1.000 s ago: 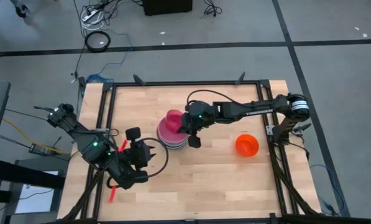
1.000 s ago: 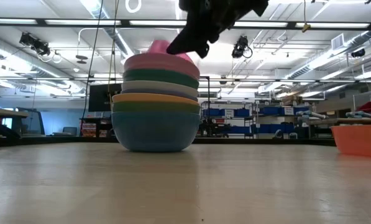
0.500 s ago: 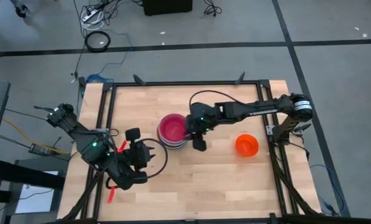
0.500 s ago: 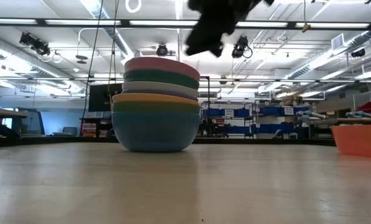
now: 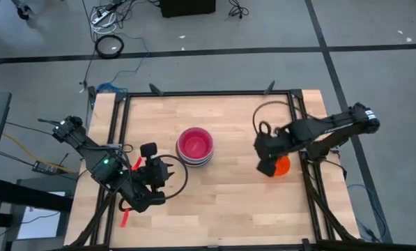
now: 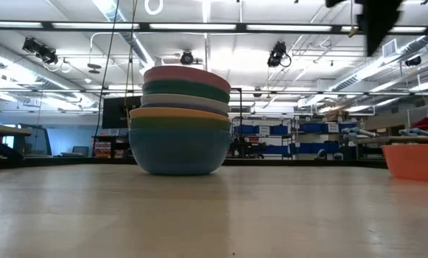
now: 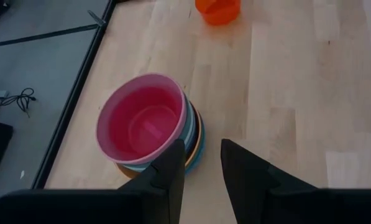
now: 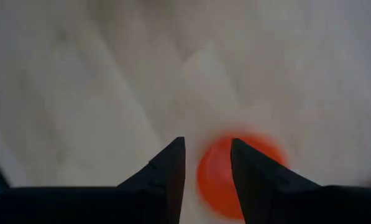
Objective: Nest bowls inside each other
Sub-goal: Stack the orange bowl on top of the red bowl
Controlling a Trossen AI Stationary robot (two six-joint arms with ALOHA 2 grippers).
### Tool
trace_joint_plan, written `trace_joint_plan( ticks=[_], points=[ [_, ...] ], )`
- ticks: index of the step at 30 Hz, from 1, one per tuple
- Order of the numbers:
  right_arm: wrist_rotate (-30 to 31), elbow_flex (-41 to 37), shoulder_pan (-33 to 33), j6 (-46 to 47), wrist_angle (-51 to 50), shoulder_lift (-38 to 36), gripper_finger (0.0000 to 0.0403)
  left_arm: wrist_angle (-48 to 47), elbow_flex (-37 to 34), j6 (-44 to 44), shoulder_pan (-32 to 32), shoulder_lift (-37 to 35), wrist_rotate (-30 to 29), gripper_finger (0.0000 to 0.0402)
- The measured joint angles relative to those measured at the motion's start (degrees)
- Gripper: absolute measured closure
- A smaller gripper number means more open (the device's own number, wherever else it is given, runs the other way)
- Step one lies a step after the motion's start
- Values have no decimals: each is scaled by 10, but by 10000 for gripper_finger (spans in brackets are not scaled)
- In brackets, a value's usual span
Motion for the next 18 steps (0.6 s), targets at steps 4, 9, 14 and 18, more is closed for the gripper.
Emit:
trace_joint_plan(
  ticks=[4,9,14,18],
  points=[
    [-49,-47,41,58,8,4,284,1,0,0,0,0,0,289],
    [-58,-117,79,111,64,4,284,2,0,-1,0,0,0,289],
    [-39,-179,96,141,92,4,284,2,0,-2,0,0,0,289],
    [-37,-233,96,144,110,4,283,2,0,-2,0,0,0,289]
  ],
)
